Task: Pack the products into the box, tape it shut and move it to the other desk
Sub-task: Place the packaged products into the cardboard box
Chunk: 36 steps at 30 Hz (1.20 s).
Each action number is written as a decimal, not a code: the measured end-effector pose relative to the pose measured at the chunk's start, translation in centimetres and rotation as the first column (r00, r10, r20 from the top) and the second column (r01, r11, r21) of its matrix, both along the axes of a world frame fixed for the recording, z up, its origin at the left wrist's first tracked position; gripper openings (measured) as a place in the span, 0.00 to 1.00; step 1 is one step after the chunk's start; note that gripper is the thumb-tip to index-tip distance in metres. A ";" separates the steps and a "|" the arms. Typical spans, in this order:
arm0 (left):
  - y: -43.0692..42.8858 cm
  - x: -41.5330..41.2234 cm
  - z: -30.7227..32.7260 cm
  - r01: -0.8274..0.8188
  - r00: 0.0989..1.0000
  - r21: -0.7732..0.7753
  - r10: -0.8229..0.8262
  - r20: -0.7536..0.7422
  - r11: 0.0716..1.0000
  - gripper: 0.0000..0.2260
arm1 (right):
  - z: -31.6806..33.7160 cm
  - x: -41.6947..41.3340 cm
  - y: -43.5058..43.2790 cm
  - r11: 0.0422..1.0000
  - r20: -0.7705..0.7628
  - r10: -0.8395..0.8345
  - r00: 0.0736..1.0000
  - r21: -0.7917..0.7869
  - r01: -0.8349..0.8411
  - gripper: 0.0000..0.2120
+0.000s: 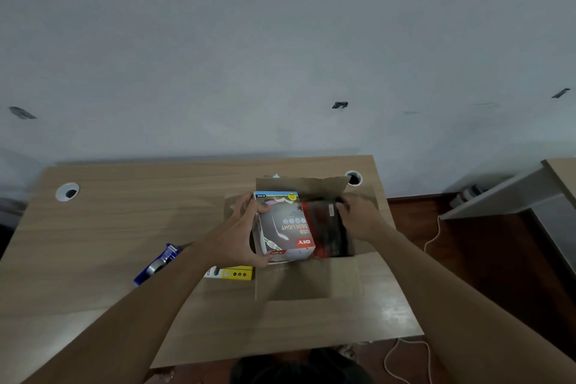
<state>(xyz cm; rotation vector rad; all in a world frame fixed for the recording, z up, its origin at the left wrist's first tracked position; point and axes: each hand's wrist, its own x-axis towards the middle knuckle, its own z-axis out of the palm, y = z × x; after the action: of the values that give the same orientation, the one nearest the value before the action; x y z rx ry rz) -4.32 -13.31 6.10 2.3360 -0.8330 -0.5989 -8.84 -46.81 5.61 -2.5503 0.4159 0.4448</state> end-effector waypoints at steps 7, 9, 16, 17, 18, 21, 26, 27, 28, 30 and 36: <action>-0.6 0.1 -0.6 -0.015 0.999 -0.013 0.015 -0.030 1.000 0.51 | 1.0 -0.7 -1.1 0.993 0.051 0.004 0.999 -0.120 0.002 0.15; -0.6 0.1 -0.7 -0.022 1.000 -0.011 0.022 -0.015 1.000 0.51 | 1.8 -1.0 -1.1 0.989 0.025 0.029 0.999 -0.144 -0.025 0.15; -1.2 0.9 0.0 0.000 0.999 0.014 -0.001 0.040 1.000 0.51 | 1.0 -2.5 -2.0 0.999 -0.043 -0.018 0.999 -0.040 0.016 0.20; -1.3 1.0 -0.1 0.003 0.999 0.019 -0.004 0.048 1.000 0.52 | 1.0 -2.5 -2.0 0.999 -0.051 -0.015 0.999 -0.029 0.014 0.20; -1.3 1.2 -0.1 0.007 0.998 0.021 -0.008 0.056 1.000 0.52 | 1.1 -2.6 -2.0 1.000 -0.056 -0.014 0.998 -0.025 0.013 0.21; -1.5 1.6 -0.1 0.020 0.996 0.020 -0.021 0.082 1.000 0.53 | 1.1 -2.6 -1.8 1.000 -0.078 -0.022 0.997 -0.014 0.021 0.22; -2.1 2.0 0.0 -0.013 0.990 -0.009 0.014 0.143 1.000 0.53 | 0.6 -2.5 -1.9 0.999 -0.142 -0.021 0.990 -0.038 0.016 0.28; -2.2 2.1 0.1 -0.018 0.989 -0.017 0.020 0.146 1.000 0.53 | 0.6 -2.6 -1.9 0.999 -0.147 -0.009 0.989 -0.046 0.002 0.30; -2.3 2.2 0.1 -0.022 0.989 -0.030 0.026 0.146 0.999 0.52 | 0.6 -2.6 -1.9 0.999 -0.149 0.006 0.989 -0.051 -0.014 0.31; -2.5 2.4 0.3 -0.029 0.988 -0.051 0.037 0.150 0.998 0.51 | 0.5 -2.7 -1.9 0.999 -0.150 0.018 0.989 -0.045 -0.025 0.34; -3.0 2.9 0.4 -0.005 0.992 -0.005 0.005 0.126 1.000 0.52 | 0.4 -2.9 -2.3 1.000 -0.138 0.024 0.990 -0.015 -0.027 0.38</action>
<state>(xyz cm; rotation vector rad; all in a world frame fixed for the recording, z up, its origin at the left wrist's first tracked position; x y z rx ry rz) -1.38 -16.32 6.54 2.3905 -0.8838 -0.4496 -11.70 -49.11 5.98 -2.5519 0.4389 0.6322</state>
